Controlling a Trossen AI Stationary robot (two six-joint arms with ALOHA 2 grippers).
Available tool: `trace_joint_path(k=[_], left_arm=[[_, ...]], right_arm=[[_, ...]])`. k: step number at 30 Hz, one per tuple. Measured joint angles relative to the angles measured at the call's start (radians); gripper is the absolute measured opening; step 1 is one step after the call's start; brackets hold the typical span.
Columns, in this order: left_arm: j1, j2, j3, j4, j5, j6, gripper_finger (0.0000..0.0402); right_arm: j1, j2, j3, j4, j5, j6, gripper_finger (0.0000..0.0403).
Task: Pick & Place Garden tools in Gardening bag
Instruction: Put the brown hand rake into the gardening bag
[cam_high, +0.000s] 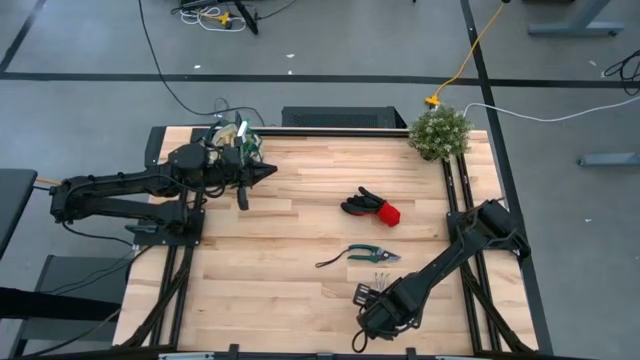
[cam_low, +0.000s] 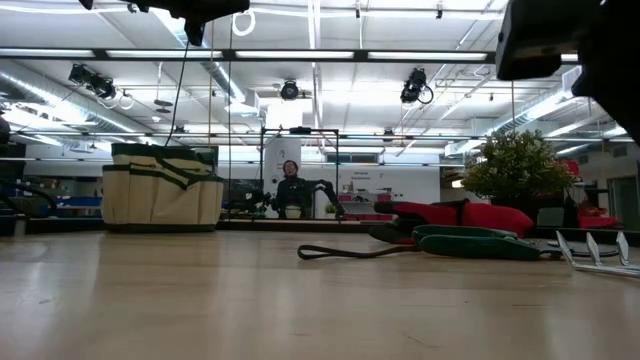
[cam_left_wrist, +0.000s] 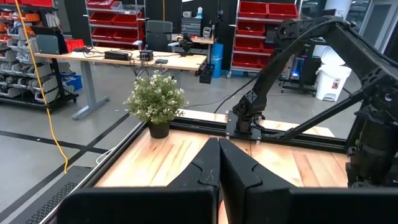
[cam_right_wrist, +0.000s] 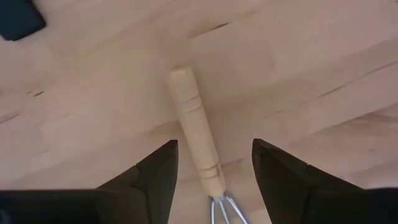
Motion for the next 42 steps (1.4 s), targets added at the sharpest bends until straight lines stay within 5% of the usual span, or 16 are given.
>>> trace_joint_path(k=[25,42], left_arm=[[0.000,0.000,0.000,-0.001,0.019,-0.008,0.0007],[0.000,0.000,0.000,-0.001,0.018,-0.008,0.0007]], right_arm=[[0.008,0.045,-0.062,0.103,0.001,0.032,0.0205],[0.008,0.039,-0.102,0.137,-0.021,0.034,0.0108]])
